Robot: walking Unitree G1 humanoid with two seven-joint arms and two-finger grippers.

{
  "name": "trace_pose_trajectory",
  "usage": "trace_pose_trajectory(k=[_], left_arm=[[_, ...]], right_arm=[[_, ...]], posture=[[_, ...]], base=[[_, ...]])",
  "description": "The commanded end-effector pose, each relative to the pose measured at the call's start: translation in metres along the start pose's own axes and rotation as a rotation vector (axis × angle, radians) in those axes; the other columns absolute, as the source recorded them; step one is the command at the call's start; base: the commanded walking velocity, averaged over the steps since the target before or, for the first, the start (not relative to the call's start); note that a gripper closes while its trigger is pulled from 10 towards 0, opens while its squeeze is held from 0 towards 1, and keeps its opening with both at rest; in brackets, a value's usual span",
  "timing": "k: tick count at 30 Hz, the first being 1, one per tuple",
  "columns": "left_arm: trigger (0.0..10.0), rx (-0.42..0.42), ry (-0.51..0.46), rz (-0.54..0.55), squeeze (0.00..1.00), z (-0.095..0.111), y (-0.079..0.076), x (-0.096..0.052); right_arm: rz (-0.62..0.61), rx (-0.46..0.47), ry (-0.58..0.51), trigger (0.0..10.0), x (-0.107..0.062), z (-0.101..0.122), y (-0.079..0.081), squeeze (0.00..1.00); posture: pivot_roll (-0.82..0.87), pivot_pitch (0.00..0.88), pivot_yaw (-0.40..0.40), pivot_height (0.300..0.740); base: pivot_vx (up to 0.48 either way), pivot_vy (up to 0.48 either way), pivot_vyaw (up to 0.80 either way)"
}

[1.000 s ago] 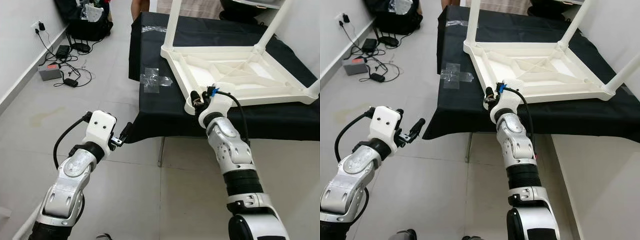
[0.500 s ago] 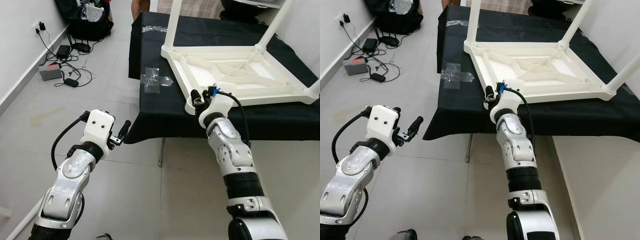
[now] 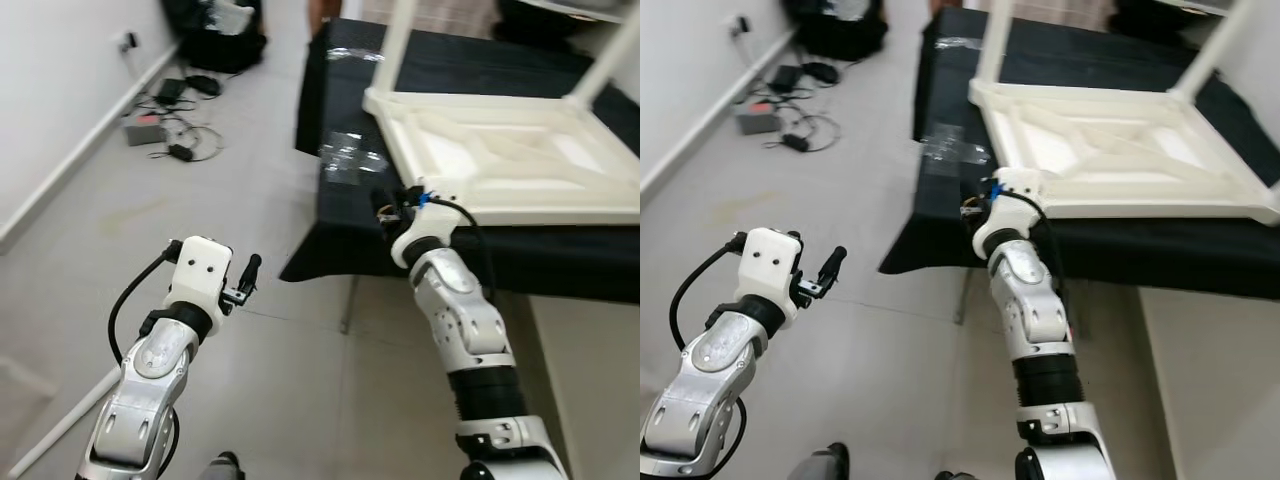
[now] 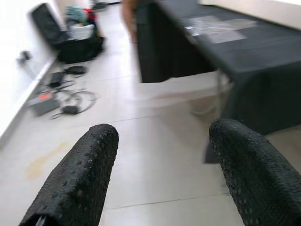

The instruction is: Building children table

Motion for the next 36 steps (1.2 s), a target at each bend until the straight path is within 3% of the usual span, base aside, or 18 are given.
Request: trace_pose_trajectory(k=[1, 15, 28, 36], left_arm=[[10.0, -0.009, 0.008, -0.015, 0.00, 0.000, -0.007, -0.004], [10.0, -0.045, 0.050, -0.011, 0.00, -0.004, -0.020, -0.017], [10.0, -0.058, 0.059, 0.006, 0.00, -0.003, -0.020, -0.020], [10.0, -0.054, 0.060, 0.010, 0.00, -0.003, -0.021, -0.022]], right_arm=[[0.008, -0.028, 0.001, 10.0, -0.006, 0.000, -0.003, 0.00], [0.062, -0.052, 0.038, 10.0, -0.021, -0.009, -0.001, 0.00], [0.078, -0.053, 0.046, 10.0, -0.024, -0.010, 0.004, 0.00], [0.049, -0.033, 0.043, 10.0, -0.024, -0.012, 0.002, 0.00]], posture=[[0.08, 0.211, -0.120, 0.740], [0.08, 0.222, -0.137, 0.740], [0.08, 0.221, -0.144, 0.740], [0.08, 0.207, -0.139, 0.740]], base=[[0.000, 0.000, 0.79], [0.000, 0.000, 0.79], [0.000, 0.000, 0.79], [0.000, 0.000, 0.00]])
Point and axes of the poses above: a point about 5 cm out from each wrist's last joint towards the gripper, its own x axis pointing out of the wrist towards the gripper, its own z axis along the axis of the wrist's last joint, y = z × x, the point moved 2 cm from there along x, pointing out of the wrist towards the gripper, and after that the axes turned 14 degrees about x, right-handed, at the moved point
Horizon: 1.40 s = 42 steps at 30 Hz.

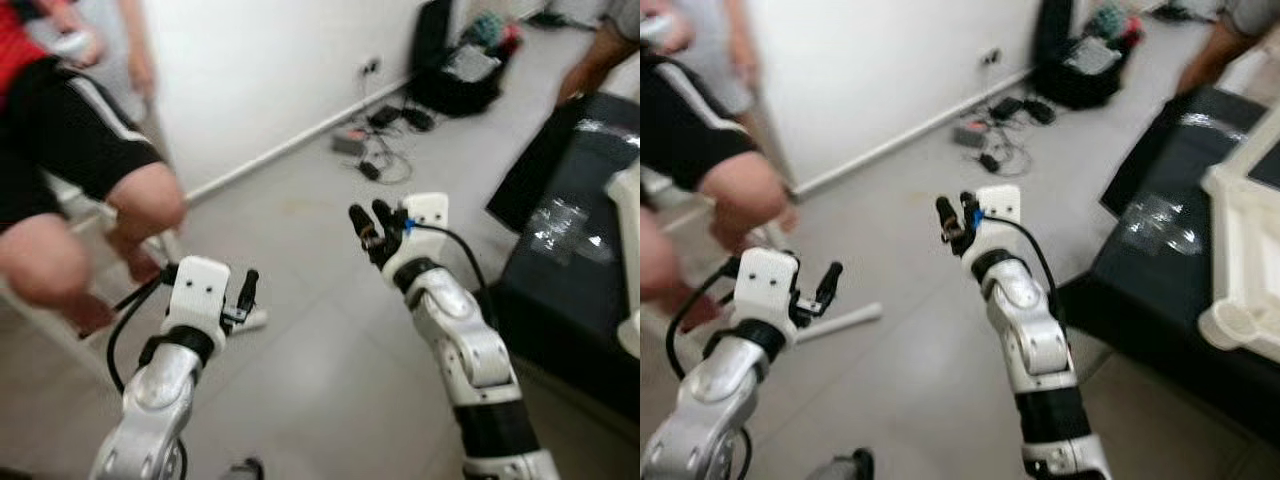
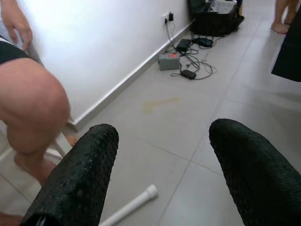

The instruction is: Building children table

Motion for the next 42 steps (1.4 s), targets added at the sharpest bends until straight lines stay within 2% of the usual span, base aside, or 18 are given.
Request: trace_pose_trajectory(k=[1, 15, 25, 26, 30, 34, 42], left_arm=[[10.0, -0.004, 0.013, -0.012, 0.00, -0.002, -0.004, -0.002], [10.0, -0.023, 0.011, -0.012, 0.00, 0.001, -0.007, -0.001], [10.0, -0.032, 0.018, -0.016, 0.00, 0.002, -0.010, -0.006], [10.0, -0.038, 0.017, -0.018, 0.00, 0.005, -0.012, -0.002], [10.0, -0.042, 0.019, -0.013, 0.00, 0.006, -0.012, -0.001], [10.0, -0.040, 0.026, -0.001, 0.00, 0.001, -0.008, -0.008], [10.0, -0.026, 0.004, 0.016, 0.00, 0.008, 0.003, -0.007]], right_arm=[[-0.033, 0.018, 0.010, 10.0, -0.004, -0.003, -0.008, 0.00], [-0.033, 0.010, 0.005, 10.0, -0.006, -0.004, -0.008, 0.00], [-0.033, -0.017, 0.008, 10.0, -0.008, -0.004, -0.008, 0.00], [-0.033, -0.020, 0.014, 10.0, -0.004, -0.001, -0.010, 0.00], [-0.030, -0.028, 0.018, 10.0, -0.003, -0.001, -0.010, 0.00], [-0.048, -0.014, 0.011, 10.0, -0.009, -0.005, -0.008, 0.00], [-0.057, -0.014, -0.003, 10.0, -0.011, -0.005, -0.004, 0.00]], posture=[[0.08, 0.207, -0.139, 0.740], [0.08, 0.205, -0.136, 0.740], [0.08, 0.234, -0.141, 0.740], [0.08, 0.244, -0.146, 0.740], [0.08, 0.246, -0.147, 0.740], [0.08, 0.236, -0.130, 0.740], [0.09, 0.222, -0.121, 0.740]], base=[[0.000, 0.000, 0.00], [0.000, 0.000, 0.00], [0.000, 0.000, 0.80], [0.000, 0.000, 0.80], [0.000, 0.000, 0.80], [0.000, 0.000, 0.20], [0.000, 0.000, 0.00]])
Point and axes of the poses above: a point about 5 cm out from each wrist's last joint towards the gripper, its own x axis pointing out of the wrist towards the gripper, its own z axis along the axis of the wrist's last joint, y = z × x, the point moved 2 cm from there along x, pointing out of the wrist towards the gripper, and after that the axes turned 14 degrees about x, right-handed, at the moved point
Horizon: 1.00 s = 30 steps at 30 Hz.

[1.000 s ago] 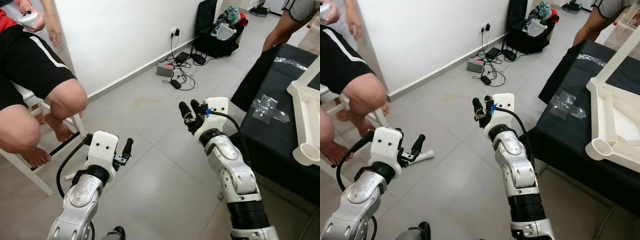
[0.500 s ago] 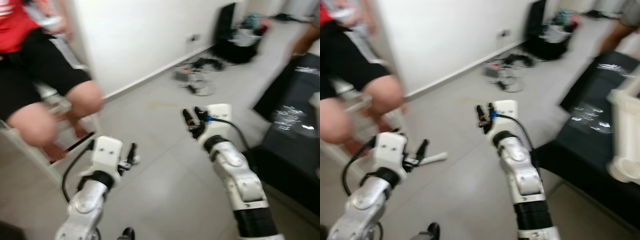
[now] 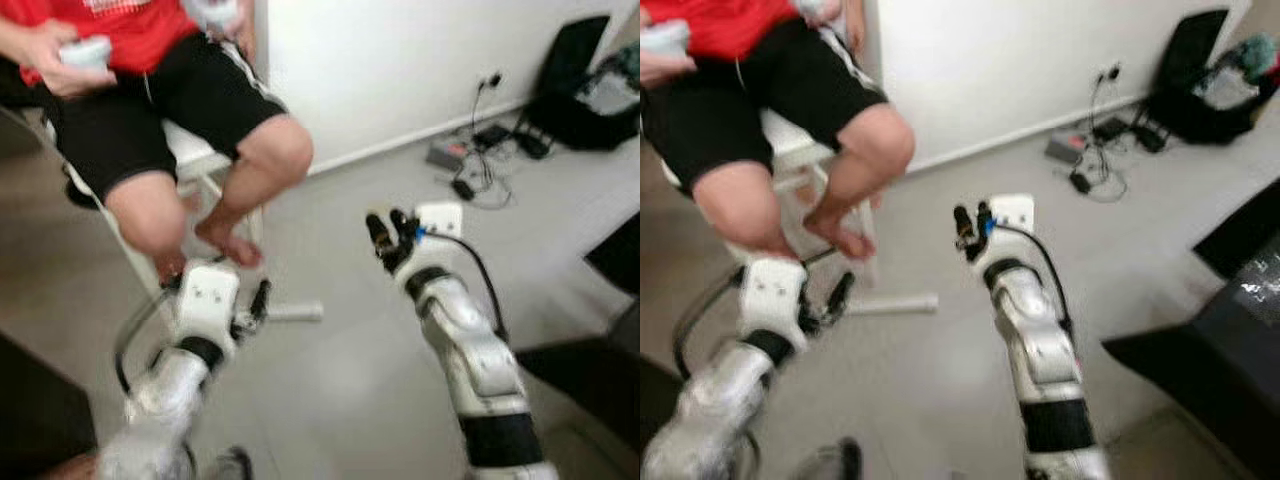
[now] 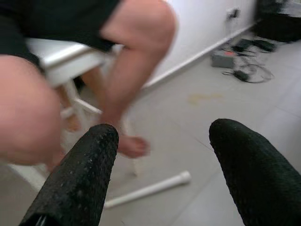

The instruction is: Building children table

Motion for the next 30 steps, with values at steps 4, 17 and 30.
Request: trace_pose_trajectory(k=[4, 17, 30], left_arm=[[10.0, 0.010, 0.004, -0.019, 0.00, 0.002, -0.002, 0.001], [10.0, 0.003, 0.048, -0.007, 0.00, -0.009, -0.003, 0.003], [10.0, -0.027, 0.065, -0.019, 0.00, -0.016, -0.009, 0.002]], right_arm=[[-0.024, 0.012, 0.002, 10.0, -0.004, -0.001, -0.005, 0.00], [-0.018, 0.029, 0.014, 10.0, 0.002, -0.001, -0.005, 0.00], [-0.036, 0.008, 0.013, 10.0, -0.001, 0.004, -0.011, 0.00]], posture=[[0.09, 0.205, -0.112, 0.740], [0.09, 0.203, -0.115, 0.740], [0.02, 0.190, -0.128, 0.740]], base=[[0.000, 0.000, 0.00], [0.000, 0.000, 0.00], [0.000, 0.000, 0.00]])
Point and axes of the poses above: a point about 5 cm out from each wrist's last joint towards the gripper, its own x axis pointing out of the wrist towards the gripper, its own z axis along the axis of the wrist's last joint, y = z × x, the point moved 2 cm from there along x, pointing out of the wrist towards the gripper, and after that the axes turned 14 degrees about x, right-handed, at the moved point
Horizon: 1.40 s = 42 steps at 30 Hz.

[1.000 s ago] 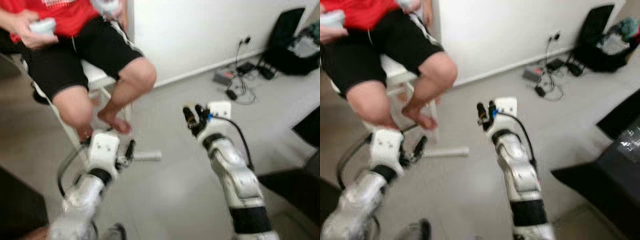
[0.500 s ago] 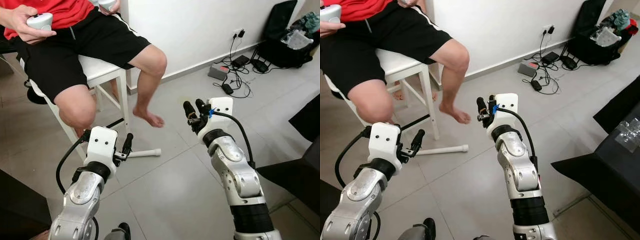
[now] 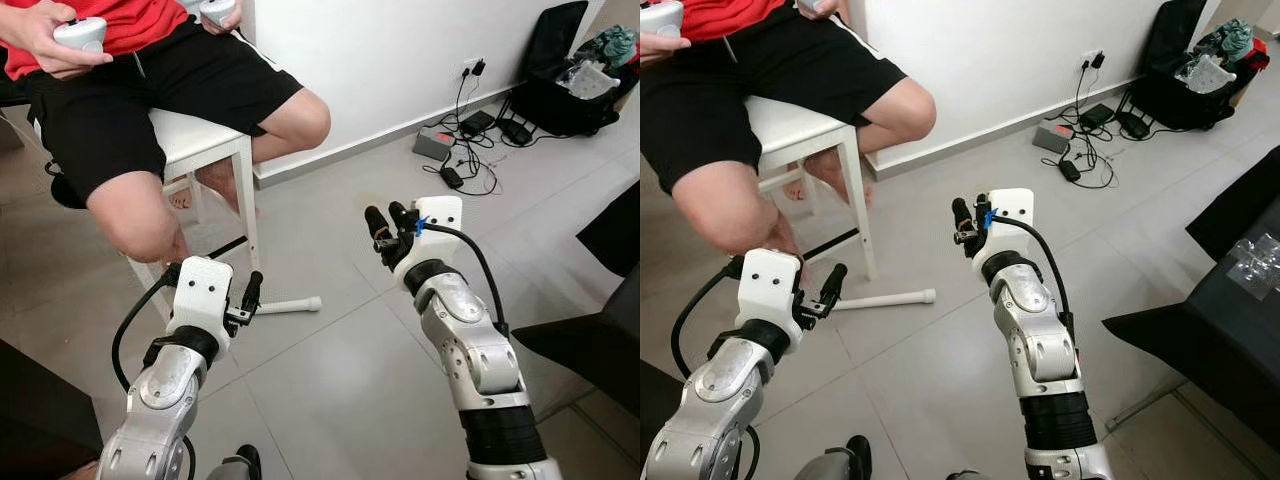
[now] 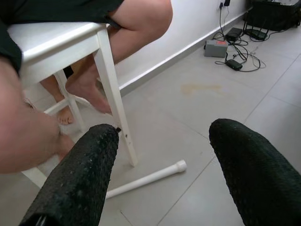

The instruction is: Building children table

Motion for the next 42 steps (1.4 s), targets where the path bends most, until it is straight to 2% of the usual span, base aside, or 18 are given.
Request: trace_pose_trajectory(k=[1, 8, 20, 23, 29, 36, 40, 42], left_arm=[[10.0, -0.024, 0.012, -0.018, 0.00, -0.004, -0.008, 0.000], [10.0, -0.030, -0.009, -0.012, 0.00, -0.001, -0.013, 0.007], [10.0, -0.046, -0.007, -0.016, 0.00, -0.005, -0.018, 0.007], [10.0, -0.044, -0.006, -0.016, 0.00, -0.005, -0.016, 0.006], [10.0, -0.040, -0.009, -0.009, 0.00, -0.005, -0.011, 0.009], [10.0, -0.019, 0.001, 0.003, 0.00, -0.008, -0.005, 0.003], [10.0, -0.010, 0.013, 0.006, 0.00, -0.010, -0.004, 0.002], [10.0, -0.020, 0.032, 0.013, 0.00, -0.014, -0.004, -0.003]], right_arm=[[-0.013, -0.002, -0.002, 10.0, -0.003, 0.003, -0.005, 0.00], [-0.006, -0.006, -0.017, 10.0, 0.000, 0.009, -0.005, 0.00], [-0.020, -0.017, -0.010, 10.0, -0.005, 0.010, -0.010, 0.00], [-0.023, -0.015, 0.001, 10.0, -0.008, 0.007, -0.010, 0.00], [-0.027, -0.015, 0.014, 10.0, -0.010, 0.003, -0.009, 0.00], [-0.014, -0.006, 0.038, 10.0, -0.019, -0.005, -0.005, 0.00], [-0.012, 0.005, 0.047, 10.0, -0.021, -0.007, -0.004, 0.00], [-0.013, -0.005, 0.063, 10.0, -0.027, -0.013, -0.005, 0.00]], posture=[[0.01, 0.189, -0.124, 0.740], [0.00, 0.165, -0.135, 0.740], [-0.02, 0.149, -0.122, 0.740], [-0.01, 0.152, -0.118, 0.740], [-0.01, 0.175, -0.117, 0.740], [0.00, 0.227, -0.132, 0.740], [0.00, 0.227, -0.132, 0.740], [-0.01, 0.269, -0.130, 0.740]], base=[[0.000, 0.000, 0.00], [0.000, 0.000, 0.00], [0.000, 0.000, 0.00], [0.000, 0.000, -0.80], [0.000, 0.000, -0.80], [0.000, 0.000, 0.00], [0.000, 0.000, 0.00], [0.000, 0.000, 0.00]])
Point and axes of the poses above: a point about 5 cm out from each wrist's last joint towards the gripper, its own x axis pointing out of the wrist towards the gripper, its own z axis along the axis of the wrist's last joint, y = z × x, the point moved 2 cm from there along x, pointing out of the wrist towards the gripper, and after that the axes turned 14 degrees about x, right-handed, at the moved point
